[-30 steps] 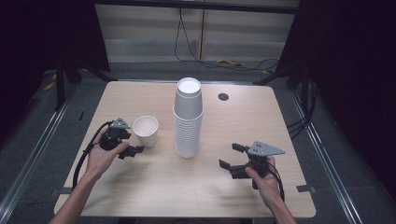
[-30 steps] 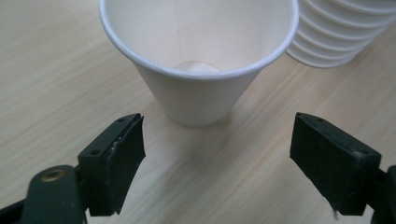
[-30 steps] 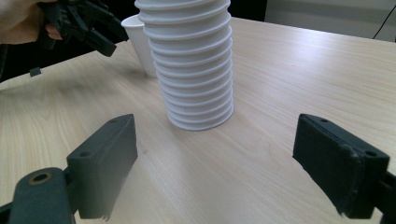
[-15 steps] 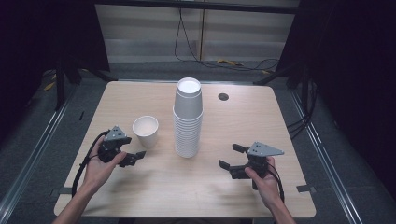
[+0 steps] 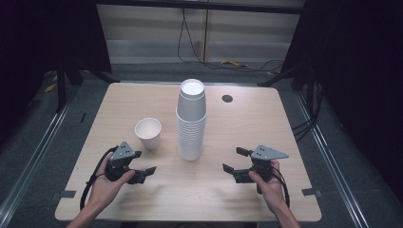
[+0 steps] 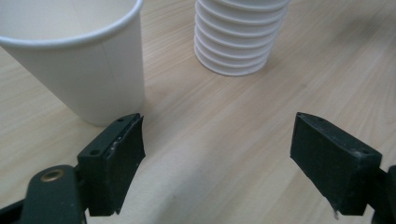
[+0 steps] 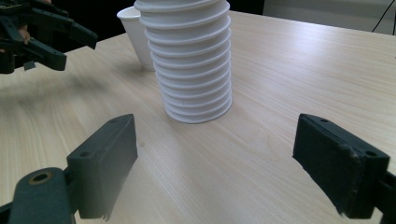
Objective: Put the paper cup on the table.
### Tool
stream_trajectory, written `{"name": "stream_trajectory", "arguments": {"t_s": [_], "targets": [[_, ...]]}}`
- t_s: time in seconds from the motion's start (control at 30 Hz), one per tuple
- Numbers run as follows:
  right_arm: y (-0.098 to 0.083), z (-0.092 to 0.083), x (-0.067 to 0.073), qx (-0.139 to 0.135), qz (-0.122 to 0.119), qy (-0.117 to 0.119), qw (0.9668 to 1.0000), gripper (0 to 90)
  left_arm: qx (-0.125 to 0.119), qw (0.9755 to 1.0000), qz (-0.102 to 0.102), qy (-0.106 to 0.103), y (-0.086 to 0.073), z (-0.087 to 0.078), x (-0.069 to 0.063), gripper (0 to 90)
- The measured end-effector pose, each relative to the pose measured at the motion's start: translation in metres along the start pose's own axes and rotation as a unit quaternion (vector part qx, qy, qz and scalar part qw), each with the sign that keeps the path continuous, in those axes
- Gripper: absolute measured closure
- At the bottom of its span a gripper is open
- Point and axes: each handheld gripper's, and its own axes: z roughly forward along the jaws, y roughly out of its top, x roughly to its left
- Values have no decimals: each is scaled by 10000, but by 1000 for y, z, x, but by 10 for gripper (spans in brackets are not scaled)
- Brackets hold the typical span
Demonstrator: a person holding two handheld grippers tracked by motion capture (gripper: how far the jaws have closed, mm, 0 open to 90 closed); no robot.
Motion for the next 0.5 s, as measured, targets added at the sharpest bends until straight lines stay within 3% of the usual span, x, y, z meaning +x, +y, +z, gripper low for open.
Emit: {"name": "stream_trajectory", "arguments": {"t_s": [0.13,0.3,0.33,0.4,0.5], "targets": [[0,0,0,-15,33,19,10000,135,-67,9999,117,-85,-12,2,-12,175],[-1,-1,2,-8,24,82,10000,135,-358,9991,-141,-178,-24,1,-15,174],[-2,0,2,-17,14,99,9999,135,-425,9985,-268,-205,-27,2,-15,174],[-5,1,3,0,35,134,9999,135,-418,9981,-319,-329,-31,4,-16,174],[-8,2,5,62,44,124,9999,135,-443,9980,-325,-300,-32,4,-16,174]]}}
